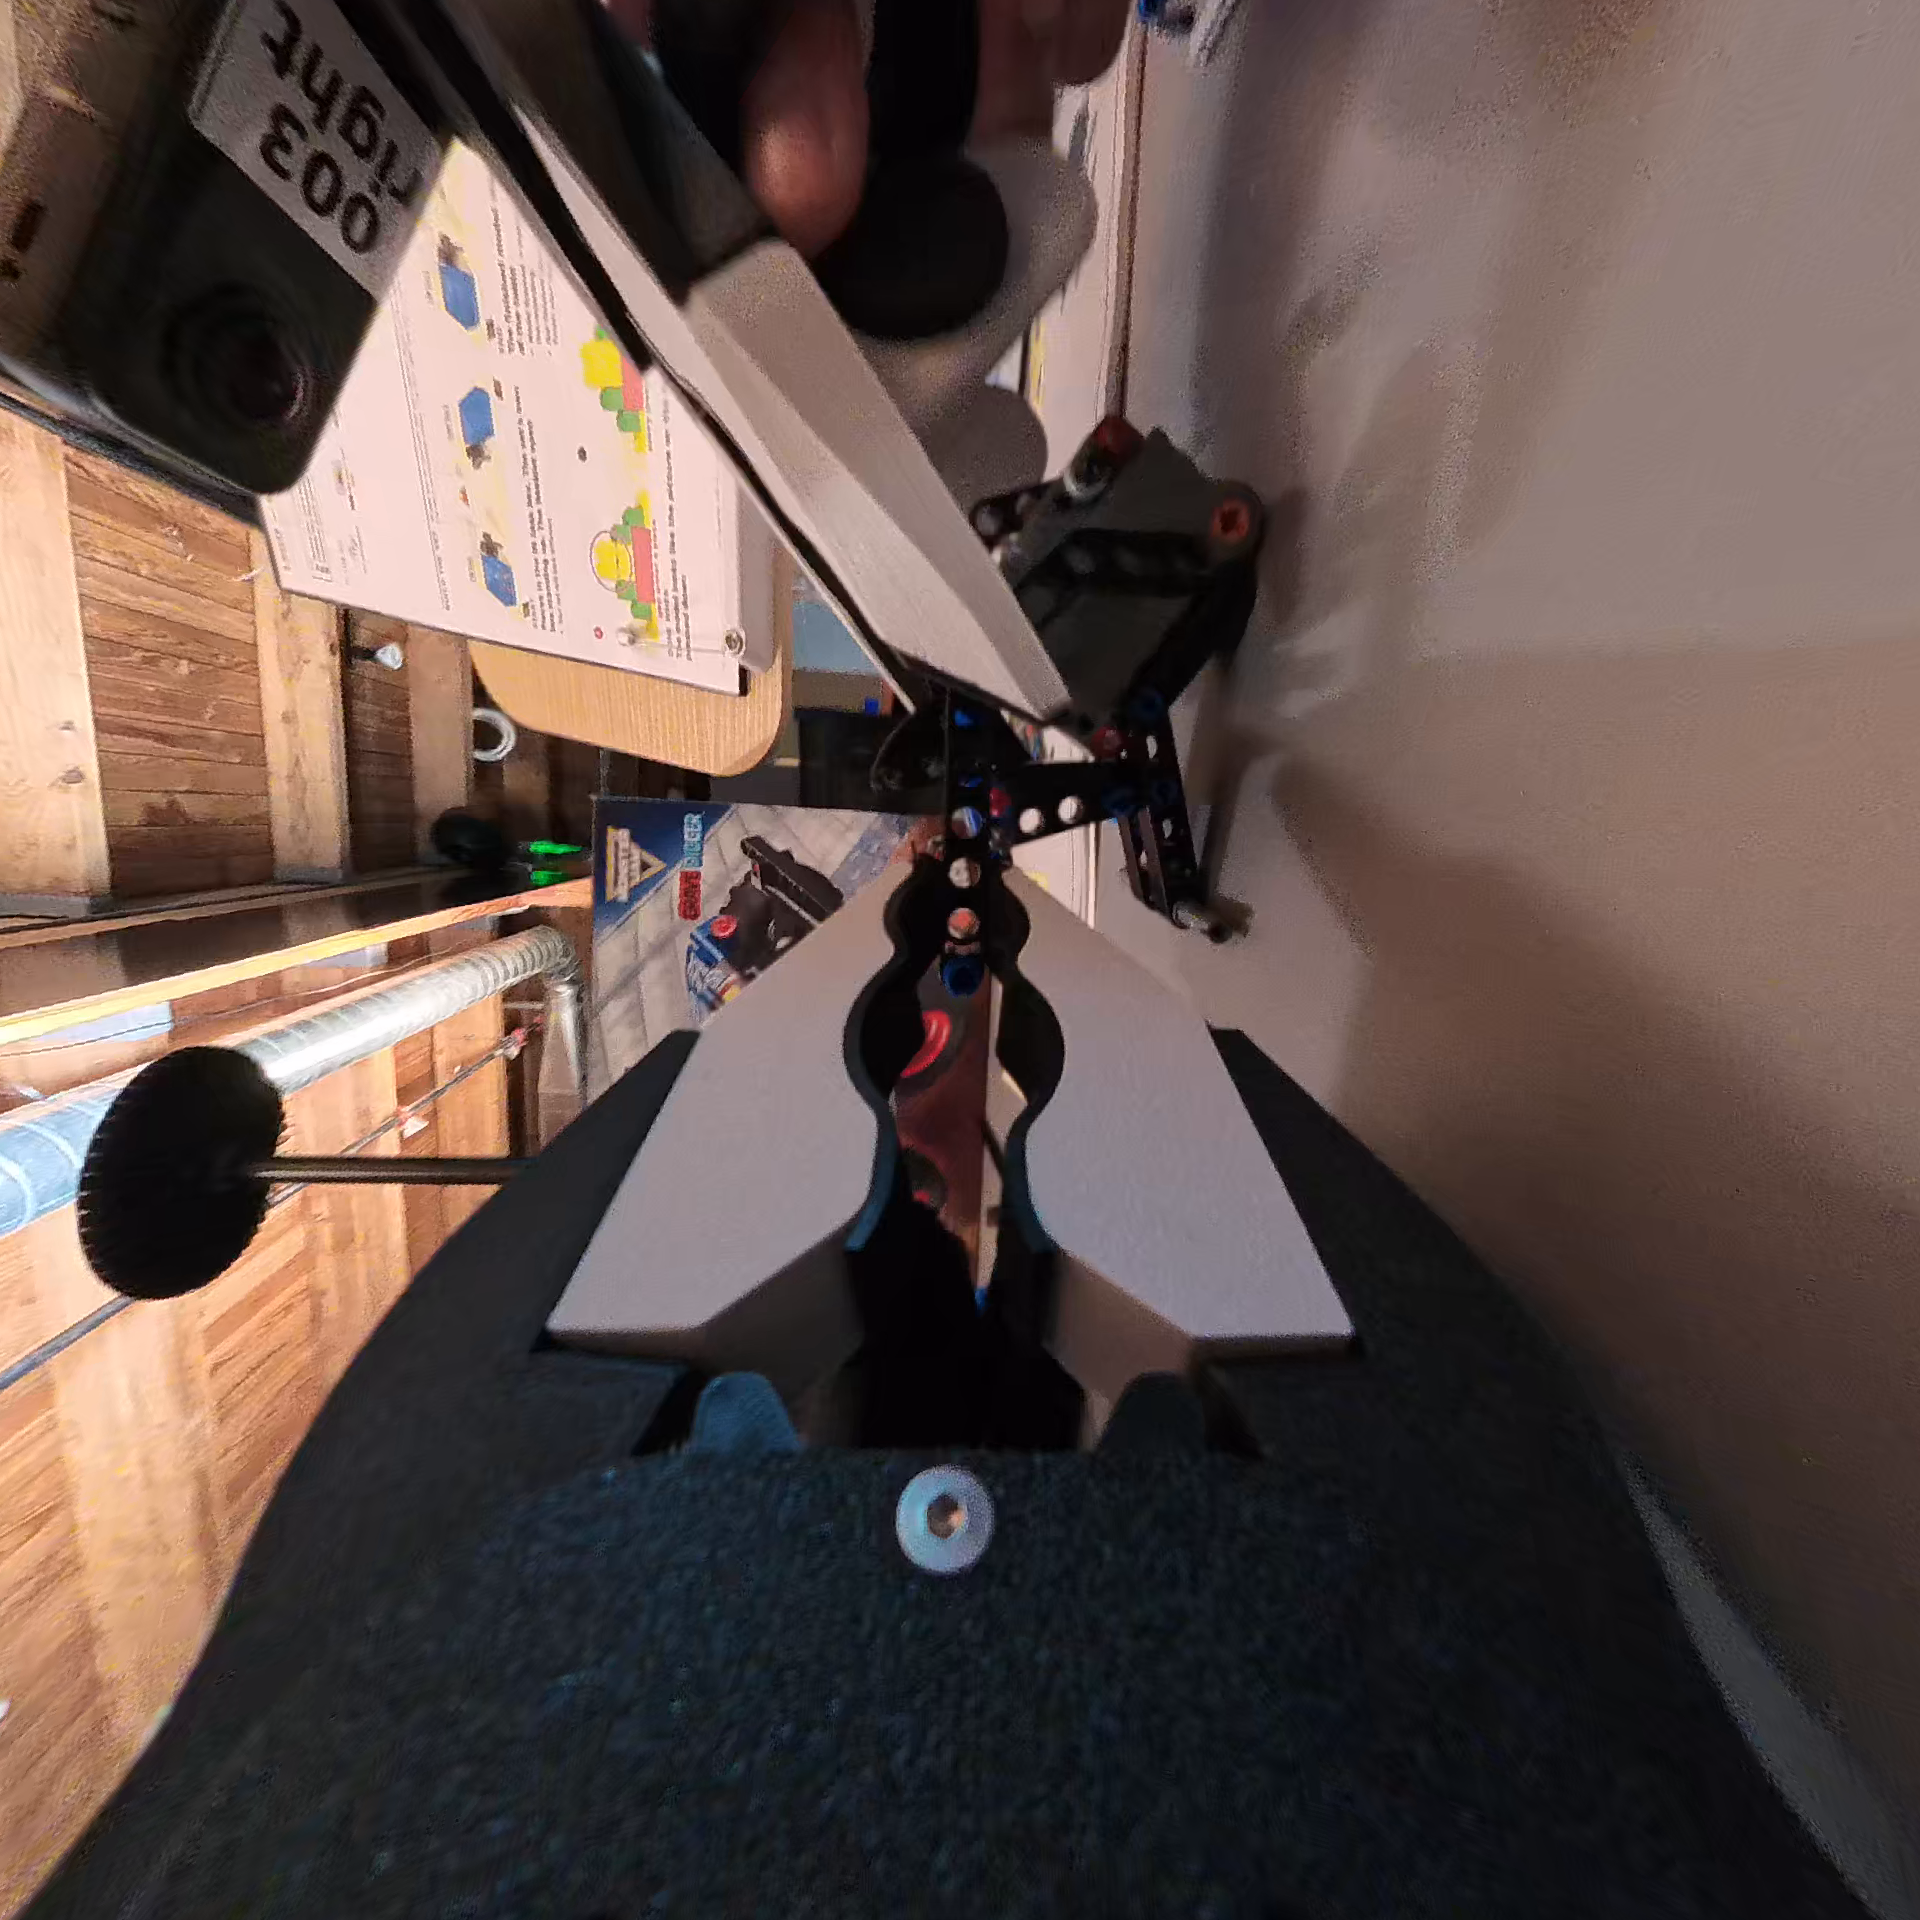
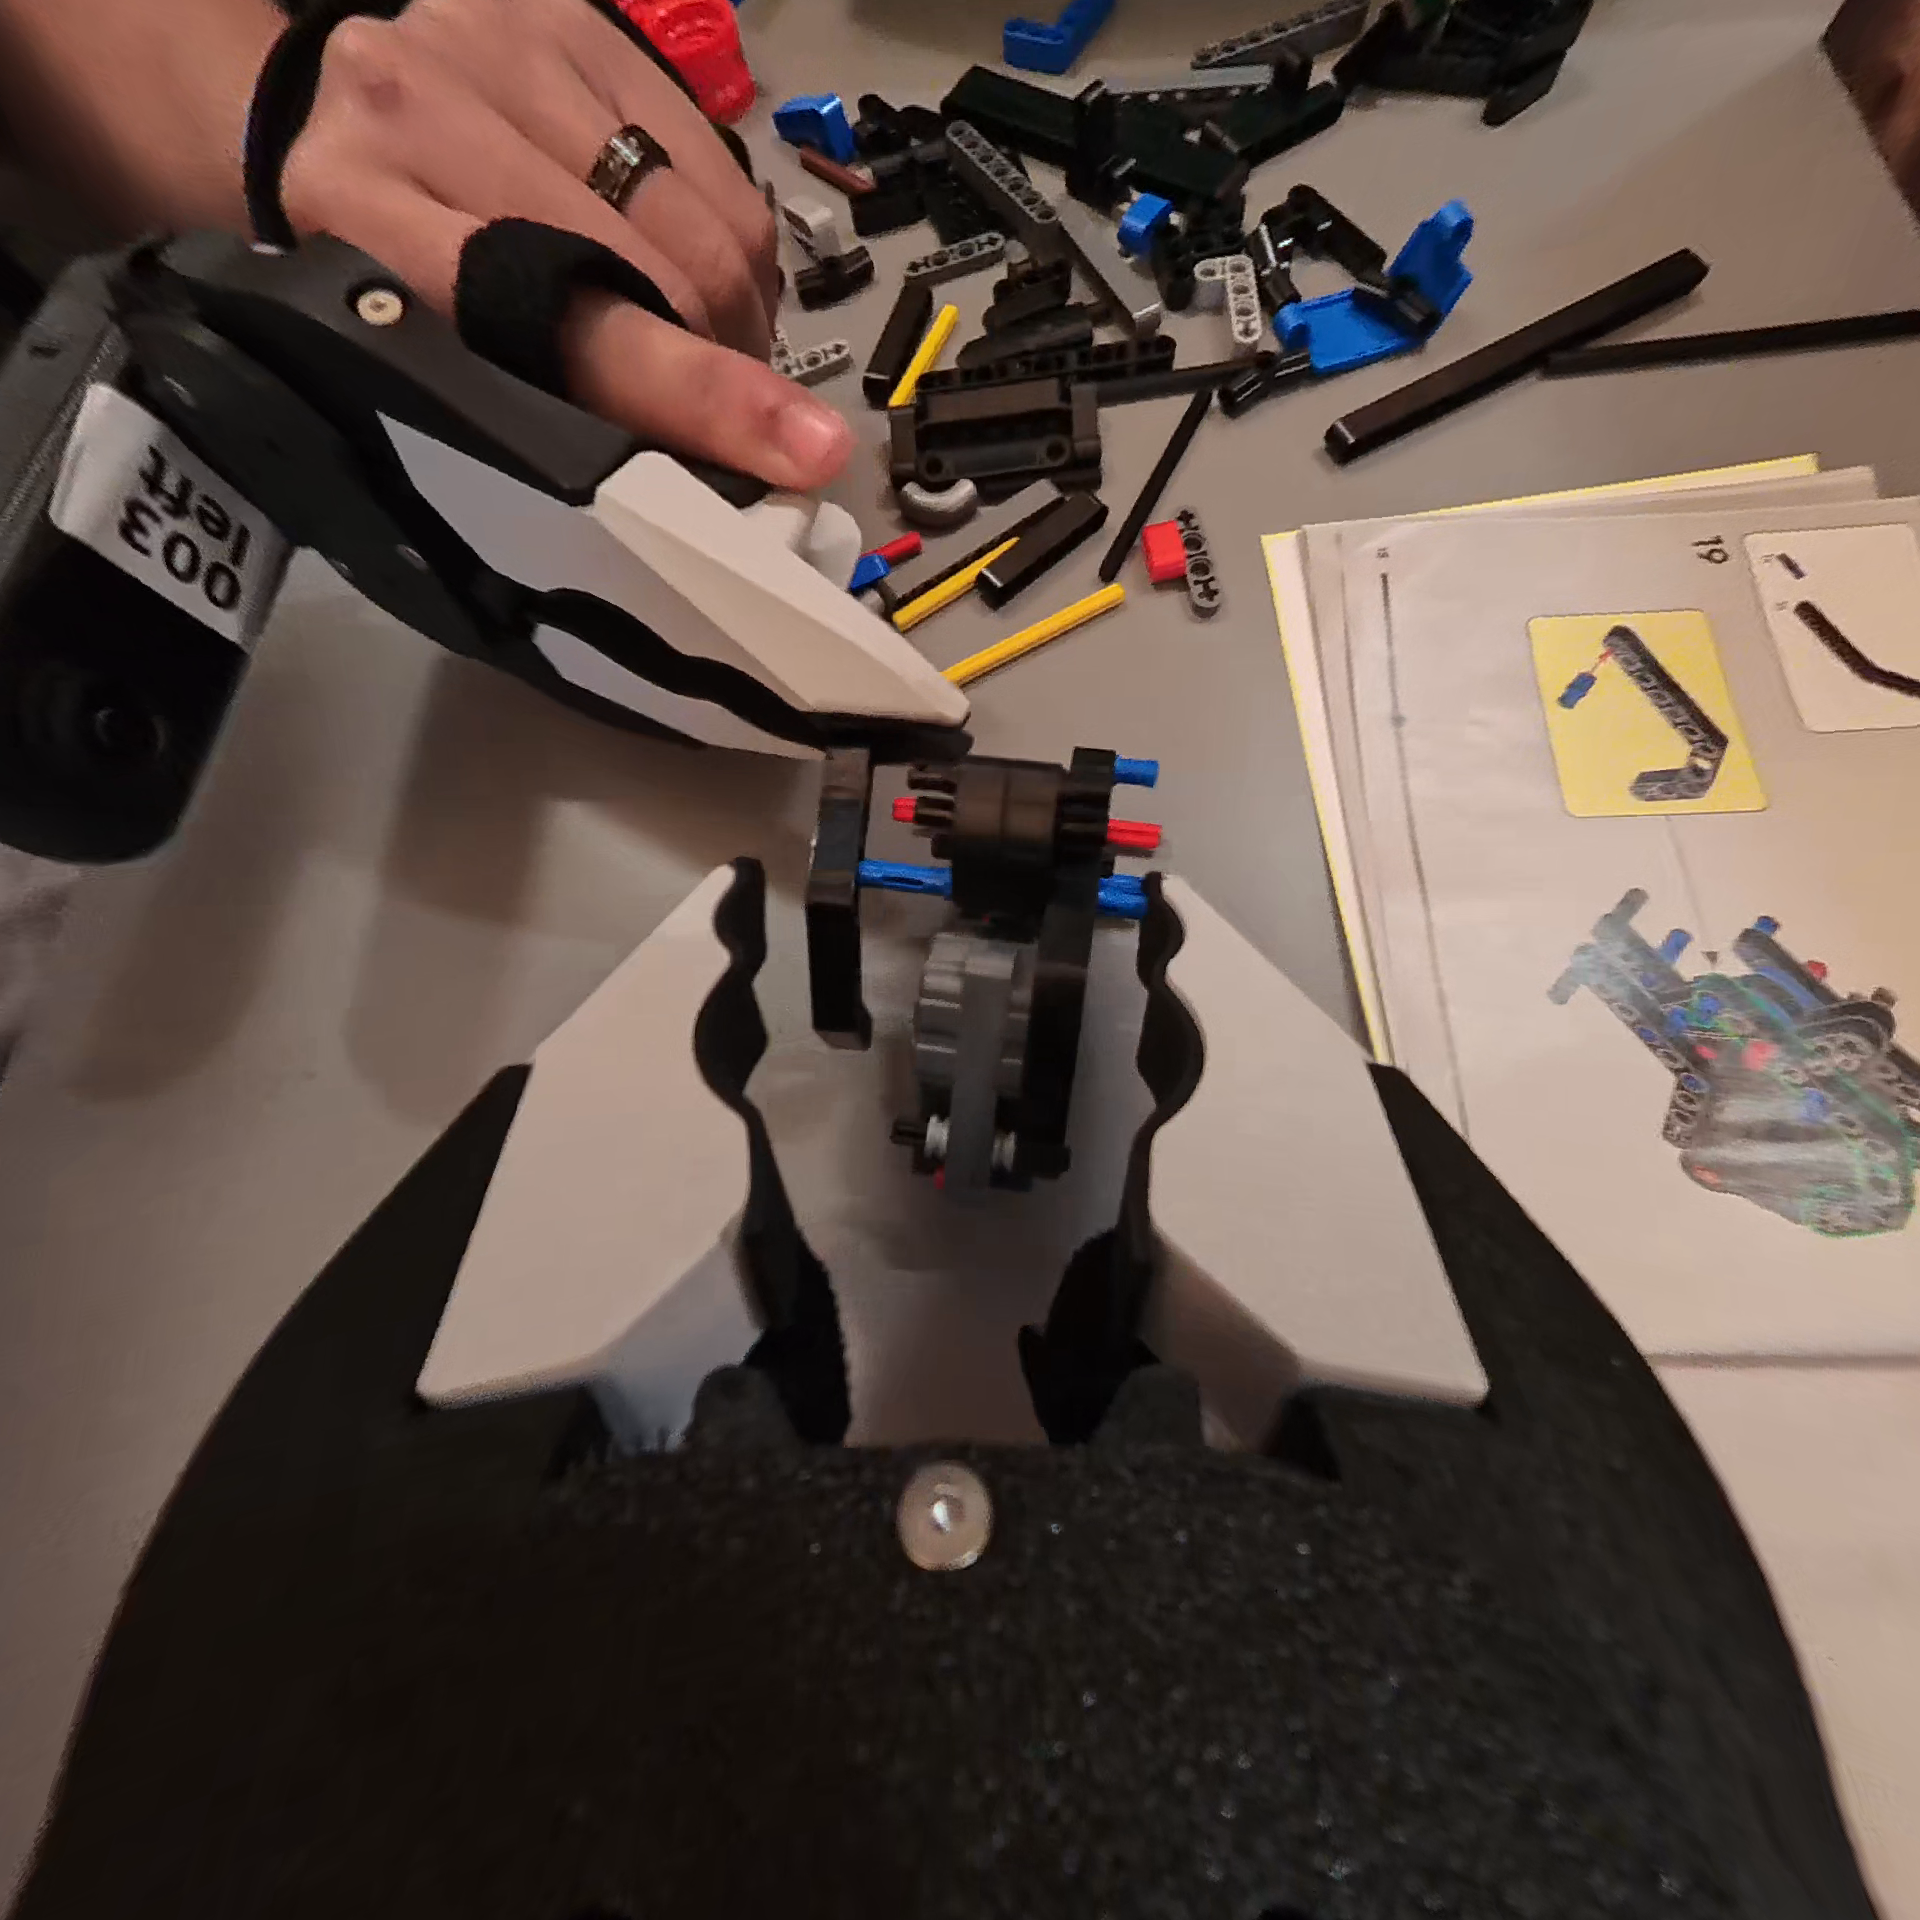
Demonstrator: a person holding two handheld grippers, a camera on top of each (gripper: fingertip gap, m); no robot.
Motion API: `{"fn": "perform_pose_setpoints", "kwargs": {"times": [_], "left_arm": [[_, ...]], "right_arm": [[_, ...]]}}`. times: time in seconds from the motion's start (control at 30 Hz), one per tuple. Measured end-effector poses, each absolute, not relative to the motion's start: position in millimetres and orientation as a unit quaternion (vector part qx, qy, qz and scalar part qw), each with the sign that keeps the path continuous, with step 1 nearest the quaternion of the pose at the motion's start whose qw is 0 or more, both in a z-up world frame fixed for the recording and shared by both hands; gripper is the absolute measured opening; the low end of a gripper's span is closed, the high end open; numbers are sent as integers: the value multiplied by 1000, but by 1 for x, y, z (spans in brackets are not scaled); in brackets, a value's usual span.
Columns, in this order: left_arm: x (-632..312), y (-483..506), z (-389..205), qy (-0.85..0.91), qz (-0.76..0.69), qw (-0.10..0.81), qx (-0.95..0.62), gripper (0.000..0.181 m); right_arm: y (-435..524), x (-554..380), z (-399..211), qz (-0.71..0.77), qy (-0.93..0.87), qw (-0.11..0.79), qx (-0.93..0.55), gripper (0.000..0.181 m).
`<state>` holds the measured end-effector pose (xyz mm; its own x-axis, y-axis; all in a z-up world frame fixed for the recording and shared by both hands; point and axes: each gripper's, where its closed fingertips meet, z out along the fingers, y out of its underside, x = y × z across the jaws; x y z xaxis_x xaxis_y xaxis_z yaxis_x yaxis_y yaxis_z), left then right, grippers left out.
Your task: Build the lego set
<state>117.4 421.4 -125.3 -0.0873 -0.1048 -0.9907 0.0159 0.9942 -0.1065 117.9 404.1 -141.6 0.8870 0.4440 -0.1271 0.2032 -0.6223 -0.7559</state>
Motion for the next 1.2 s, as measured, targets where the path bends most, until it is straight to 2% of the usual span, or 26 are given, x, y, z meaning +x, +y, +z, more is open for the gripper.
{"fn": "perform_pose_setpoints", "kwargs": {"times": [0.03,0.4,0.53,0.57,0.63,0.77,0.83,0.87,0.93,0.97,1.07,1.1,1.13,1.17,1.2], "left_arm": [[118,422,-125,733,-30,679,-29,5],[117,415,-124,734,-22,676,-62,5],[117,417,-117,729,-41,678,-87,5],[116,418,-114,725,-46,681,-93,5],[114,418,-106,714,-64,690,-101,5],[110,412,-98,702,-88,700,-96,5],[110,409,-100,706,-96,695,-97,5],[109,406,-103,711,-105,689,-94,6],[107,398,-116,744,-157,641,-103,8],[105,393,-123,767,-191,603,-108,20],[100,399,-117,791,-271,526,-159,32],[97,400,-109,790,-306,502,-177,31],[94,400,-105,792,-333,473,-198,20],[92,399,-105,801,-351,435,-215,17],[90,398,-109,813,-359,398,-227,20]], "right_arm": [[404,118,-142,154,-182,396,-887,71],[400,121,-147,142,-183,384,-894,64],[389,134,-132,78,-199,372,-903,72],[386,134,-121,72,-200,381,-900,68],[380,125,-103,78,-202,408,-887,45],[374,95,-105,133,-209,409,-878,32],[374,96,-108,127,-206,414,-878,8],[372,98,-108,124,-201,417,-878,7],[366,101,-116,130,-193,399,-887,7],[365,102,-118,126,-193,402,-886,7],[364,105,-123,104,-196,398,-890,6],[366,105,-122,95,-198,400,-890,6],[366,105,-122,88,-201,396,-892,6],[367,105,-124,81,-205,392,-893,7],[368,106,-126,72,-209,386,-895,7]]}}
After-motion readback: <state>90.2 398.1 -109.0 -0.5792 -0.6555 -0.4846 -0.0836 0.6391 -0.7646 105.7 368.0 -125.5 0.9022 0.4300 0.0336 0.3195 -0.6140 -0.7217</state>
